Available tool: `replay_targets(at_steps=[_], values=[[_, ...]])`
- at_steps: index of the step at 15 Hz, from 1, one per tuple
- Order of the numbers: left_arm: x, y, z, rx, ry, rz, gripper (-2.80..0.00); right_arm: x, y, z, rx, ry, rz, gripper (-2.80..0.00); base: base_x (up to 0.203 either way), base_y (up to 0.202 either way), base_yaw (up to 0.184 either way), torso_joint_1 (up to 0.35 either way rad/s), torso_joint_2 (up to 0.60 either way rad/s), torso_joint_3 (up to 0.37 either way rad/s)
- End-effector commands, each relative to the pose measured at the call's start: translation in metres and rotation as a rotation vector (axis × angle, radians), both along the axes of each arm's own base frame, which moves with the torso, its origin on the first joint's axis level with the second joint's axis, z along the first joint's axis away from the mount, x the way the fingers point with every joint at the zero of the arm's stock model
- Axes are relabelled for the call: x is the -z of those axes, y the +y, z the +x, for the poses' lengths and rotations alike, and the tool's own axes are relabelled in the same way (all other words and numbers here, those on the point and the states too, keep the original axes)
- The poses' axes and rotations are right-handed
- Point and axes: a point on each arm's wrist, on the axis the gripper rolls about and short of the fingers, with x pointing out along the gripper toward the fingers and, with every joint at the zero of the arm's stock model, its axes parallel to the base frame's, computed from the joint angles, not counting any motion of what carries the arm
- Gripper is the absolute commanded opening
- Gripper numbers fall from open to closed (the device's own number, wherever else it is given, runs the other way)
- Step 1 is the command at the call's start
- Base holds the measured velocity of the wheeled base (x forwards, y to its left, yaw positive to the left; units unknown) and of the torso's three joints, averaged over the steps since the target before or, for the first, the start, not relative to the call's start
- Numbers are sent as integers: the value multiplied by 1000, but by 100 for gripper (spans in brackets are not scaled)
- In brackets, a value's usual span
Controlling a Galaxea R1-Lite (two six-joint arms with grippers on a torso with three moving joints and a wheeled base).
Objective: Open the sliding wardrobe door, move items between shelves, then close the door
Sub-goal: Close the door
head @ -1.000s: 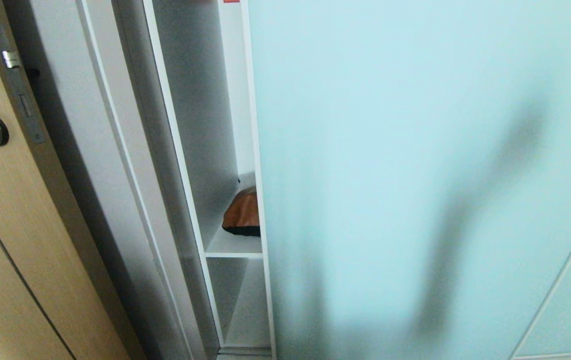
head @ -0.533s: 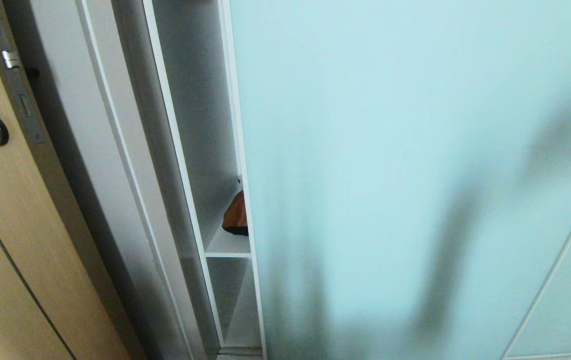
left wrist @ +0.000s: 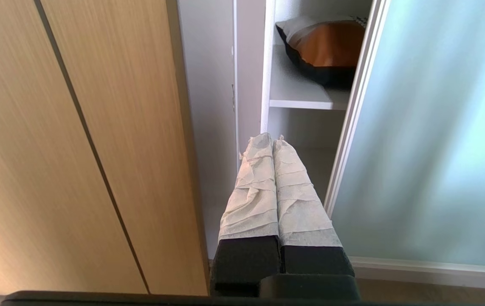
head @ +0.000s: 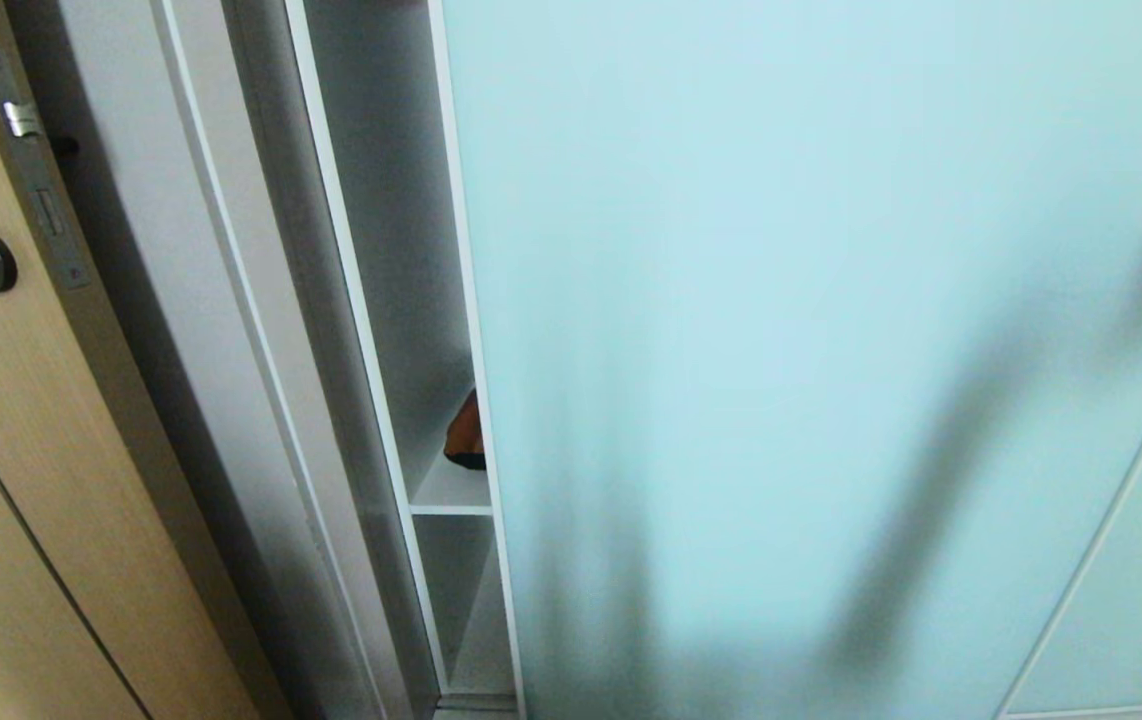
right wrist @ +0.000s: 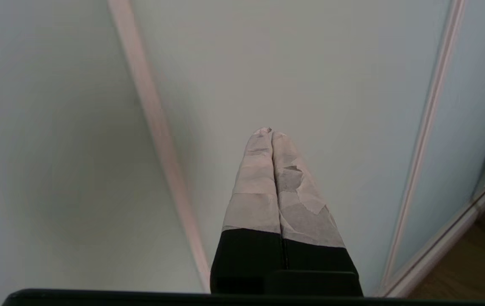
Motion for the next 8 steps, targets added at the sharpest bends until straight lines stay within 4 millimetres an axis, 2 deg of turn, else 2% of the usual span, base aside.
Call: replay_targets(at_steps=[1,6,8], values=[[0,0,0,-1,3,0,-280,17,-18,22,-1,29,20,-280,0,0,0,0,0,0],[0,0,0,-1,3,0,-280,10,-28,46,-55,8,-4,-280,0,0,0,0,0,0],[0,0,0,-1,3,0,-280,14,-31,54,-65,23,8,-280,0,0,0,0,0,0]])
